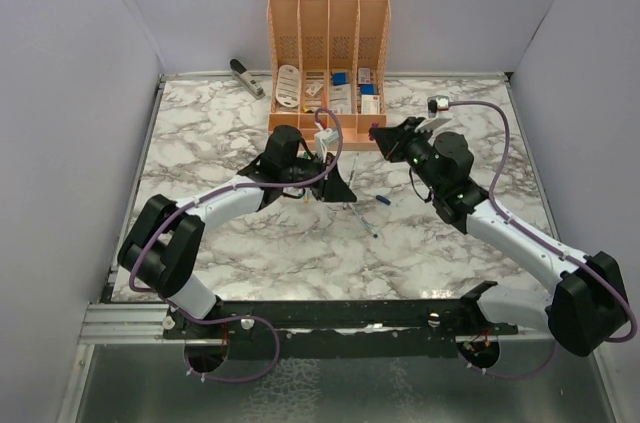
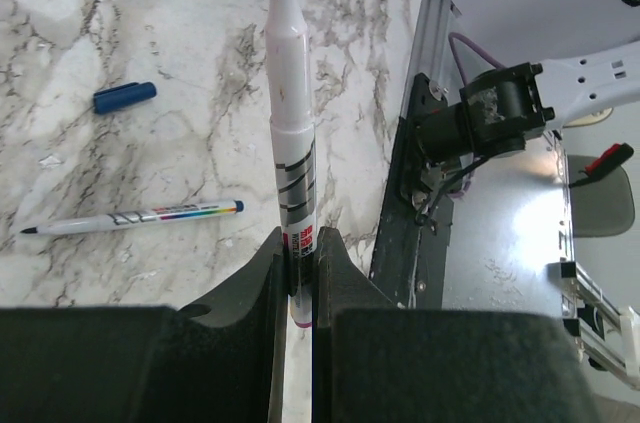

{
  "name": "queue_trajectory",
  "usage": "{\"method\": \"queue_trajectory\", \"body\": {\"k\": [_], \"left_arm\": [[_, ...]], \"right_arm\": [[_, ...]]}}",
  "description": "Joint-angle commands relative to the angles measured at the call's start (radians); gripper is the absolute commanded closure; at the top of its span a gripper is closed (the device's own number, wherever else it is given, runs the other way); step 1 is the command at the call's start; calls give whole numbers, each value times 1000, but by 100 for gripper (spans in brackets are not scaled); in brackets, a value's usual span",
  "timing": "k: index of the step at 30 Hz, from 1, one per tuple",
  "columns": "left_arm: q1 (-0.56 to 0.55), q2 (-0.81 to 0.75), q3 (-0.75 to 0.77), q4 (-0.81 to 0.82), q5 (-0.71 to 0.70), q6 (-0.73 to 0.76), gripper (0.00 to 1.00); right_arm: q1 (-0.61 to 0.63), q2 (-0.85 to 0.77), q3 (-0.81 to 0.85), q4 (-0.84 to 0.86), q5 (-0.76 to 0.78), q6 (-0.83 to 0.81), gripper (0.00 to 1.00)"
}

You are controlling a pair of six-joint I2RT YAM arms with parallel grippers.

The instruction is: Insert the pens into the pen caps

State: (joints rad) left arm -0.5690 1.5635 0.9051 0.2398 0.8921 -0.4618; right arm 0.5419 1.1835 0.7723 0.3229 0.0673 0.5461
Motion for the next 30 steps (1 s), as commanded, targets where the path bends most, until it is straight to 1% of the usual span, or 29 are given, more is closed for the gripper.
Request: {"method": "queue_trajectory", "body": {"k": [1, 14, 30], "left_arm": [[-30, -21, 30, 49, 50, -12, 100], [-34, 8, 63, 54, 14, -18, 100], [-34, 28, 77, 56, -8, -19, 100]], "right_arm": [[3, 10, -7, 157, -97, 44, 99], [3, 2, -30, 146, -191, 66, 99], [3, -13, -34, 104, -179, 47, 99]]}}
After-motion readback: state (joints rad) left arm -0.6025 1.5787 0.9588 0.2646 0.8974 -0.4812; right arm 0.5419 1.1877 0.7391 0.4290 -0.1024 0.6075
